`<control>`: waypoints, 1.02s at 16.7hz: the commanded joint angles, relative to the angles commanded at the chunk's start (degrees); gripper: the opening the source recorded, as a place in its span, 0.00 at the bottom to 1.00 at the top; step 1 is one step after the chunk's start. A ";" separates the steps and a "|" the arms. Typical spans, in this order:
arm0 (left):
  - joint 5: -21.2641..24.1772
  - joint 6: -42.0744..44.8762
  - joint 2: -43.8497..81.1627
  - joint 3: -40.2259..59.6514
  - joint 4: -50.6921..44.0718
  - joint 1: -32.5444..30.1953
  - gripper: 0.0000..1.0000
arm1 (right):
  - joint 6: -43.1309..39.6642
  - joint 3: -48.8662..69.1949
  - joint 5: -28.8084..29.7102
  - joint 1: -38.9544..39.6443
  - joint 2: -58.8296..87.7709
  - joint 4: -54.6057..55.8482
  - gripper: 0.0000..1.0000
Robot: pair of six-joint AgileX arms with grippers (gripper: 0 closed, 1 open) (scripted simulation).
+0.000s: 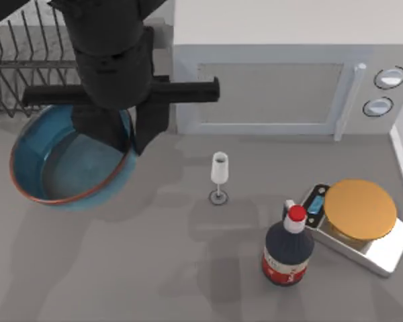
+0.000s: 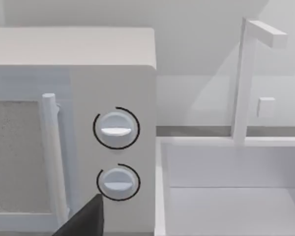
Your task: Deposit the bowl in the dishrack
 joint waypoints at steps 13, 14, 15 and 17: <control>7.37 24.61 -32.24 -28.02 52.37 31.27 0.00 | 0.00 0.00 0.00 0.00 0.00 0.00 1.00; 8.06 26.90 -35.53 -30.83 57.35 34.18 0.00 | 0.00 0.00 0.00 0.00 0.00 0.00 1.00; 8.74 29.02 -38.74 -33.42 61.97 36.90 0.00 | 0.00 0.00 0.00 0.00 0.00 0.00 1.00; 9.93 32.54 -44.63 -37.55 69.42 41.59 0.00 | 0.00 0.00 0.00 0.00 0.00 0.00 1.00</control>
